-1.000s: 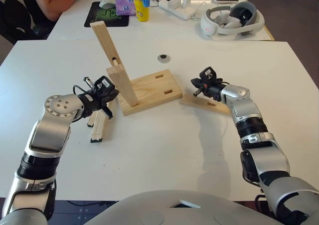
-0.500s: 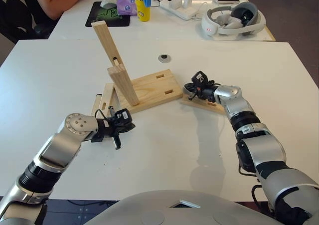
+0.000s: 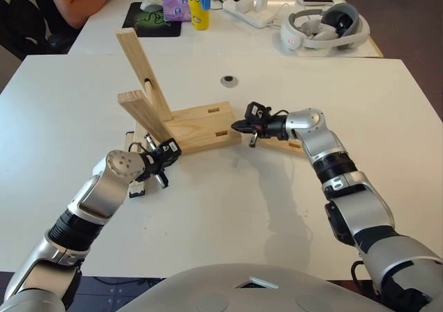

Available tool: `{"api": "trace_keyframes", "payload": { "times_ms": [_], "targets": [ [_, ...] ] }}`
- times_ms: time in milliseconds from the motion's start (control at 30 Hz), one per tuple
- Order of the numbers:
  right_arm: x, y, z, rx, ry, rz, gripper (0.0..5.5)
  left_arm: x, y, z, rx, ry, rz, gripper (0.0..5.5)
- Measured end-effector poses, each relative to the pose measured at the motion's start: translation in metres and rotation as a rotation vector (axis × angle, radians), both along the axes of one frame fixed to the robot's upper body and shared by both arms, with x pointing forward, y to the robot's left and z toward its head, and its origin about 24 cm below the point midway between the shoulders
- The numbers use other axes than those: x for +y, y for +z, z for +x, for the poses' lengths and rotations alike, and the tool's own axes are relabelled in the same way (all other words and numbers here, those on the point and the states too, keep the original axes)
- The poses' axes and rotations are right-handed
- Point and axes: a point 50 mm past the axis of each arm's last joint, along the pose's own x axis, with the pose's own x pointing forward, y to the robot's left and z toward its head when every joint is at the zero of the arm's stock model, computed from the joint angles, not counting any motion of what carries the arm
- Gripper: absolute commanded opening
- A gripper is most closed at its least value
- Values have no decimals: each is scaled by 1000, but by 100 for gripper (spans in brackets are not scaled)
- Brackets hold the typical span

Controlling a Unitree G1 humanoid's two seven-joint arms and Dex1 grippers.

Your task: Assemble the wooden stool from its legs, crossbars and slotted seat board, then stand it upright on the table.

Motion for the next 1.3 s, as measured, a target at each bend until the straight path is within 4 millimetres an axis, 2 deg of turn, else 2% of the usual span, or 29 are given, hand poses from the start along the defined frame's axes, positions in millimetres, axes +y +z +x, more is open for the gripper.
{"api": "trace_keyframes", "payload": {
  "times_ms": [133,200,433,633,800,1000,1300],
  "targets": [
    [6,4,-32,77,169,-46,0,-3,-2,2,-9,7,-13,2],
    [5,9,-41,99,202,-65,0,-4,-2,2,-12,13,-18,2],
    [3,18,-9,-19,11,-26,0,-7,-4,2,-16,13,-26,2],
    [7,-4,-5,8,40,-94,0,-9,-4,2,-20,8,-23,2],
    [7,-2,6,-16,45,-121,0,-13,-4,2,-22,9,-30,2],
    [3,0,13,-24,36,-151,0,-15,-5,1,-24,10,-35,2],
    [6,3,18,-65,90,-243,0,-17,-5,2,-28,21,-36,2]
  ]
}}
